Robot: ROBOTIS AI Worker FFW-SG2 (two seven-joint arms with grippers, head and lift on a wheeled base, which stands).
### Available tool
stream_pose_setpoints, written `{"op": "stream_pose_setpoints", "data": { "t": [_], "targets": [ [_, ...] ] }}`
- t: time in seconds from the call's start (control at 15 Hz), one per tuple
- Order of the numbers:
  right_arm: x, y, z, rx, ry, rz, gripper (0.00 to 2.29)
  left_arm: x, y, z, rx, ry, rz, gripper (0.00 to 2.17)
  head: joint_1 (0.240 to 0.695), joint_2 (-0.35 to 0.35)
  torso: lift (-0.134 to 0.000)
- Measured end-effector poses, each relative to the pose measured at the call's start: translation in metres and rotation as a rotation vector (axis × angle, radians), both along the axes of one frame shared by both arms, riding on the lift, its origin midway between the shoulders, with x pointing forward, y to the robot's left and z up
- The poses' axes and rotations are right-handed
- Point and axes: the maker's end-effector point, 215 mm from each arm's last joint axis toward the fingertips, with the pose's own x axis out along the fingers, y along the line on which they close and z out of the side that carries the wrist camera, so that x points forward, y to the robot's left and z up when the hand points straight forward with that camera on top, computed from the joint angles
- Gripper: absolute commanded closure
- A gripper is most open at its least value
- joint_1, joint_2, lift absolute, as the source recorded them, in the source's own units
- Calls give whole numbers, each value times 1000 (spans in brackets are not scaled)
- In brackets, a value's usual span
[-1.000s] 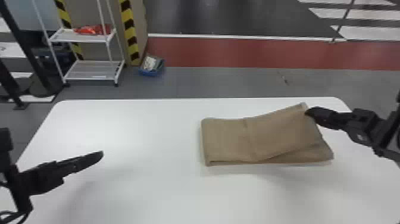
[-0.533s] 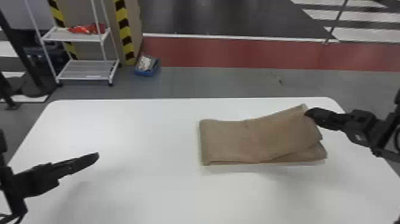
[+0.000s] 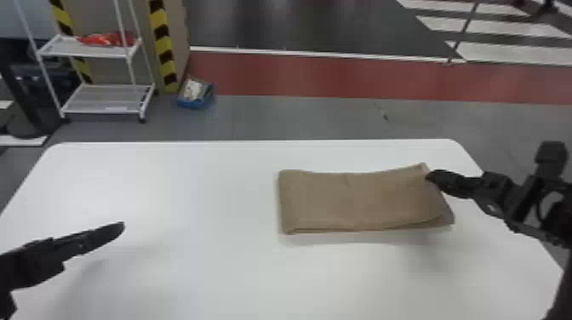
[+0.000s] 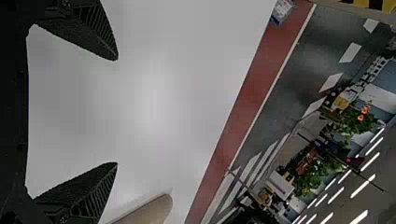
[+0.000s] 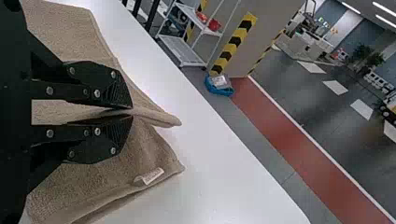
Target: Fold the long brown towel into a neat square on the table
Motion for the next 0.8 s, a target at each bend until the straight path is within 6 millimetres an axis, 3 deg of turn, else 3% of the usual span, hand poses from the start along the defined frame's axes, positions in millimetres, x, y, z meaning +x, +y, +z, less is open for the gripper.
{"op": "stream_pose_setpoints", "data": {
  "t": [0.13,0.27,0.33,0.53,0.8],
  "targets": [
    [1,9,8,17,-9,17,984,0,0,0,2,0,1,80,695,-95,-124],
    [-3,16,42,69,-48,29,984,0,3,0,5,0,6,80,695,-79,-124],
    [-6,9,46,79,-52,17,984,0,4,0,5,-1,7,80,695,-82,-124],
    [-4,-23,4,8,-25,-40,984,-2,2,-3,0,2,3,80,695,-115,-124],
    [2,-18,-7,-8,-11,-28,984,-5,2,-6,2,9,3,80,695,-119,-124]
  ]
}}
